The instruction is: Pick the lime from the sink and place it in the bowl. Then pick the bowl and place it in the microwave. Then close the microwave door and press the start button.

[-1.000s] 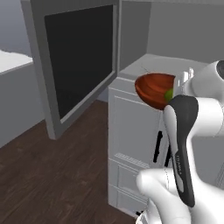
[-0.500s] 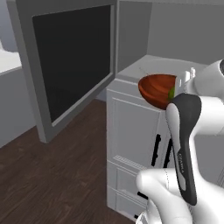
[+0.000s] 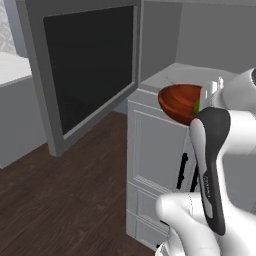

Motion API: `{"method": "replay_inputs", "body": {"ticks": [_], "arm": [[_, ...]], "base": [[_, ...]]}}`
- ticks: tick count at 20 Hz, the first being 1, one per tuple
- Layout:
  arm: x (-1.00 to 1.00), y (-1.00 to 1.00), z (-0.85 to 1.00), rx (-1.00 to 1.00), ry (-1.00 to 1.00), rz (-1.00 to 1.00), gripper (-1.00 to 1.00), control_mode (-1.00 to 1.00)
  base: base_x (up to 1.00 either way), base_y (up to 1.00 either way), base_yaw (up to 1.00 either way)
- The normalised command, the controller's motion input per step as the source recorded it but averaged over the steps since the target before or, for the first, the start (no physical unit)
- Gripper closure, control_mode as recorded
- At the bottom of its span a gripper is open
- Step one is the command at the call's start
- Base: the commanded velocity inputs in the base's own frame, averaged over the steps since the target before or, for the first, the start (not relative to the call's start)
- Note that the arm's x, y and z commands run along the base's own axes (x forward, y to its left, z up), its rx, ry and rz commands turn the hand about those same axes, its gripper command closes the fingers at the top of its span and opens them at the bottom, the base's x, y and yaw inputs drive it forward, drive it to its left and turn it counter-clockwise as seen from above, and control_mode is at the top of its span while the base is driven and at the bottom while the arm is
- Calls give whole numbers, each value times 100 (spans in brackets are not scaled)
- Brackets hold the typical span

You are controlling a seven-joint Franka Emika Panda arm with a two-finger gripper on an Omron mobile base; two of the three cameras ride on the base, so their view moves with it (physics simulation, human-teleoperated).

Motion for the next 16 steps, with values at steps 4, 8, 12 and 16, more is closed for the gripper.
{"method": "replay_inputs", "body": {"ticks": [4,8,12,16], "arm": [[-12,-1,54,2,-14,0,100,-100],[3,-9,41,0,-10,-6,100,-100],[33,-37,25,1,0,-18,100,-100],[51,-41,17,0,-1,-20,100,-100]], "base": [[0,0,0],[0,0,0],[0,0,0],[0,0,0]]}}
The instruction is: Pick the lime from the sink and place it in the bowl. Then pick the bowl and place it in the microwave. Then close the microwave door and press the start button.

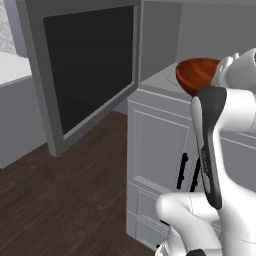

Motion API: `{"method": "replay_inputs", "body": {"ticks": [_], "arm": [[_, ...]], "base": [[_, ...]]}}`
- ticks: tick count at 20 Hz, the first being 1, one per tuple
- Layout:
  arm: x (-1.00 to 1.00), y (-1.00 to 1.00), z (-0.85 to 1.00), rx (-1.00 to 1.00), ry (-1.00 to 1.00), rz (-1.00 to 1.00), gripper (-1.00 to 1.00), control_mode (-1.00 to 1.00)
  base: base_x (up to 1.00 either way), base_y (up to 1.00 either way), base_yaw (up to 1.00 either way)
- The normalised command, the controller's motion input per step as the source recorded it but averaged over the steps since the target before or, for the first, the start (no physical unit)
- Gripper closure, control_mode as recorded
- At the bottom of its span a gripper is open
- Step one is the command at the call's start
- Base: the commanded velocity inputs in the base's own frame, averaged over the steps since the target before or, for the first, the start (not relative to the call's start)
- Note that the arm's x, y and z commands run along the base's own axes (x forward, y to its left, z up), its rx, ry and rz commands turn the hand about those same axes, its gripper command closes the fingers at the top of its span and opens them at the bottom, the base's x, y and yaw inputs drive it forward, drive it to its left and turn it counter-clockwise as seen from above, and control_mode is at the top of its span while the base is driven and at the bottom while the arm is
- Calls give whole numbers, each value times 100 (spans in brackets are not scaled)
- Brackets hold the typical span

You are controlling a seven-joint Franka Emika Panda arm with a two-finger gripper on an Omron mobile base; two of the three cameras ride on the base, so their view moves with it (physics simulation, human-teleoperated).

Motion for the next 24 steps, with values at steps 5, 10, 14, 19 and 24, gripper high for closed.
{"method": "replay_inputs", "body": {"ticks": [5,10,14,19,24], "arm": [[43,-50,19,0,-5,-17,100,-100],[68,-51,1,5,0,-7,100,-100],[51,-63,1,8,0,0,100,-100],[30,-43,-3,4,3,0,100,-100],[43,-5,-29,0,4,0,100,-100]], "base": [[0,0,0],[0,0,0],[0,0,0],[0,0,0],[0,0,0]]}}
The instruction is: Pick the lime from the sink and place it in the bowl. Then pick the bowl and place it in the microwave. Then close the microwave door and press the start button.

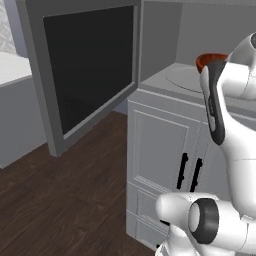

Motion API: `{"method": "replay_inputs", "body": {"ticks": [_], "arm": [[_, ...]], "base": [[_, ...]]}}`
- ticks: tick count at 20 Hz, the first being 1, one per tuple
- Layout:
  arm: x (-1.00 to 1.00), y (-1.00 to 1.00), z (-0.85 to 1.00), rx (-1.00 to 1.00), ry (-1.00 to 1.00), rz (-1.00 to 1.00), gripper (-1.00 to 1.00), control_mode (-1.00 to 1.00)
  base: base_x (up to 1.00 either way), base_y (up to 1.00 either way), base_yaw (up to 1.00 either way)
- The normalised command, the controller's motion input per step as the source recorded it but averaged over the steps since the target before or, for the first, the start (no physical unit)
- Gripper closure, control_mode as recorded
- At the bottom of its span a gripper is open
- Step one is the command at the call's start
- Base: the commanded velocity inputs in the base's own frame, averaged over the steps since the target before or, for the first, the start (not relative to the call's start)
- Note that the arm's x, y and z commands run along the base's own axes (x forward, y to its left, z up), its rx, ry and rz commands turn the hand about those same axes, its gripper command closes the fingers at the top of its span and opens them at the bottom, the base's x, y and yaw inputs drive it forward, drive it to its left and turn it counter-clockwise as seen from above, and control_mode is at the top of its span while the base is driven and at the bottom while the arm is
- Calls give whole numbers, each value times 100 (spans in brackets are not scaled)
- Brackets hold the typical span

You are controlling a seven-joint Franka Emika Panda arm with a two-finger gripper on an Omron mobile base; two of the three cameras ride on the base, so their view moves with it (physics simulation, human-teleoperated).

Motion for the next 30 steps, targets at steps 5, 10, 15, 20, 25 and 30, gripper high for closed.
{"method": "replay_inputs", "body": {"ticks": [5,10,15,20,25,30], "arm": [[21,-5,-27,0,1,0,100,-100],[7,0,-35,0,0,0,100,-100],[23,-7,-17,0,0,0,100,-100],[55,-23,0,2,1,0,100,-100],[42,-21,0,1,1,0,-100,-100],[1,0,0,0,-10,0,-100,-100]], "base": [[0,0,0],[0,0,0],[0,0,0],[0,0,0],[0,0,0],[0,0,0]]}}
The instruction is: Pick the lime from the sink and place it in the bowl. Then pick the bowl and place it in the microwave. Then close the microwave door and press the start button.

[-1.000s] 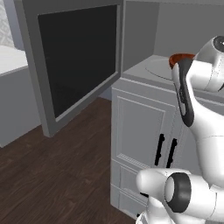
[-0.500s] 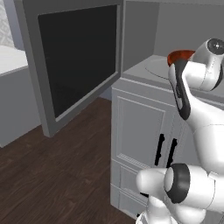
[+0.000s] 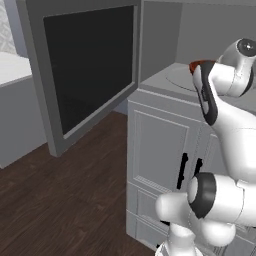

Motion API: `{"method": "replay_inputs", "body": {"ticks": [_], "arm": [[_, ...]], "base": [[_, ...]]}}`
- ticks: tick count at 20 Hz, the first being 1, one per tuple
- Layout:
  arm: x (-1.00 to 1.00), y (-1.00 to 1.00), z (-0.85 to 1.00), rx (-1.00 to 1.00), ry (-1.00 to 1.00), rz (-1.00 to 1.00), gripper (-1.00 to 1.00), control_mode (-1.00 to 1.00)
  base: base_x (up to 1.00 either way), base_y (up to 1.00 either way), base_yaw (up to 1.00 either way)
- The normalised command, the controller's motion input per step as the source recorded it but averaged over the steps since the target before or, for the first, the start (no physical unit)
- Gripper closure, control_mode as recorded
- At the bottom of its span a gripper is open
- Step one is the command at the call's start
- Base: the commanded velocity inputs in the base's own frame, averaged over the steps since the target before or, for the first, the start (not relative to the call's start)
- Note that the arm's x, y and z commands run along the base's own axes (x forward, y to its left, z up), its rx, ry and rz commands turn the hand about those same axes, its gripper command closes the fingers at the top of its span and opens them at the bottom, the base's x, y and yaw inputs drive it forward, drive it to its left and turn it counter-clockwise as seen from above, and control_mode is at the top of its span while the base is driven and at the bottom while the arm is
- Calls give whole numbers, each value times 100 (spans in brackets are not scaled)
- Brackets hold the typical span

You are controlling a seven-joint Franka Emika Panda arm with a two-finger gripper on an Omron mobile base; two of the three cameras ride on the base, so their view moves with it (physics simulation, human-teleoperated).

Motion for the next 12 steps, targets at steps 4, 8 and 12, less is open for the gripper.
{"method": "replay_inputs", "body": {"ticks": [4,8,12], "arm": [[-21,16,3,0,-21,0,-100,-100],[-80,32,6,0,-26,3,-100,-100],[-100,30,8,0,-15,5,-100,-100]], "base": [[0,0,0],[0,0,0],[0,0,0]]}}
